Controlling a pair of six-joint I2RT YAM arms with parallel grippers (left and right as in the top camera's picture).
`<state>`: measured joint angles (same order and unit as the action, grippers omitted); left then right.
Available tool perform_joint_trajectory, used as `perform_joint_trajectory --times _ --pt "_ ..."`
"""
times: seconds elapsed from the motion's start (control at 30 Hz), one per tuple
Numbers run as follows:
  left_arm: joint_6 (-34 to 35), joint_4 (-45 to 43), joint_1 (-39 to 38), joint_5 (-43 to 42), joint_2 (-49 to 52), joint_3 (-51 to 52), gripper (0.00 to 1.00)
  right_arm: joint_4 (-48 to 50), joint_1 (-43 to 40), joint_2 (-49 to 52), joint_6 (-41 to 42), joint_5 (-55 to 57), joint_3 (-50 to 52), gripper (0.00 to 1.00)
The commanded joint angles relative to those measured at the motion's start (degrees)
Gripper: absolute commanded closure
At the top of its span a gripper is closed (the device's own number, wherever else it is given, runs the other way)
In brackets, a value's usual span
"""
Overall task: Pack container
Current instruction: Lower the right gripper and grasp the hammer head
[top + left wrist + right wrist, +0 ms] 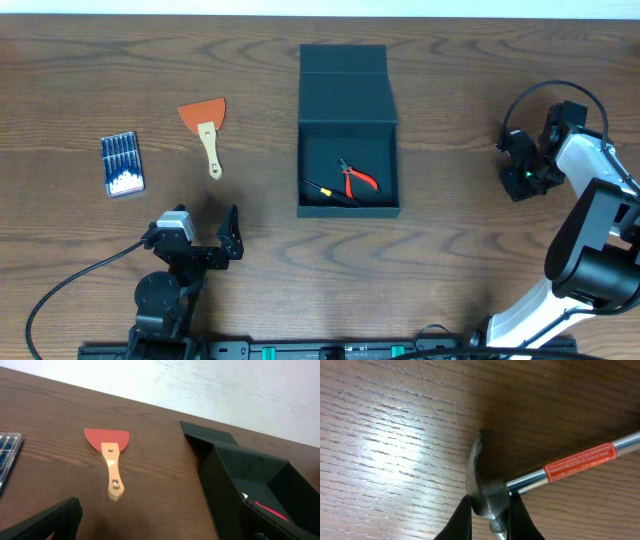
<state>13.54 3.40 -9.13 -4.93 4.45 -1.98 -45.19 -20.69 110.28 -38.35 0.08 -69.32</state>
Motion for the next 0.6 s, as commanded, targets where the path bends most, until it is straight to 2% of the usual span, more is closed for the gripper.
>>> perform_joint_trajectory --times 0.0,0.57 --pt "0.33 1.90 -0.17 -0.42 0.02 0.90 0.01 -1.14 -0.33 1.84 0.13 -4.66 1.51 0.99" --pt "0.33 1.90 -0.17 -0.44 0.02 0.90 0.01 -2.16 0.85 -2.27 1.64 -4.83 -0.22 0.99"
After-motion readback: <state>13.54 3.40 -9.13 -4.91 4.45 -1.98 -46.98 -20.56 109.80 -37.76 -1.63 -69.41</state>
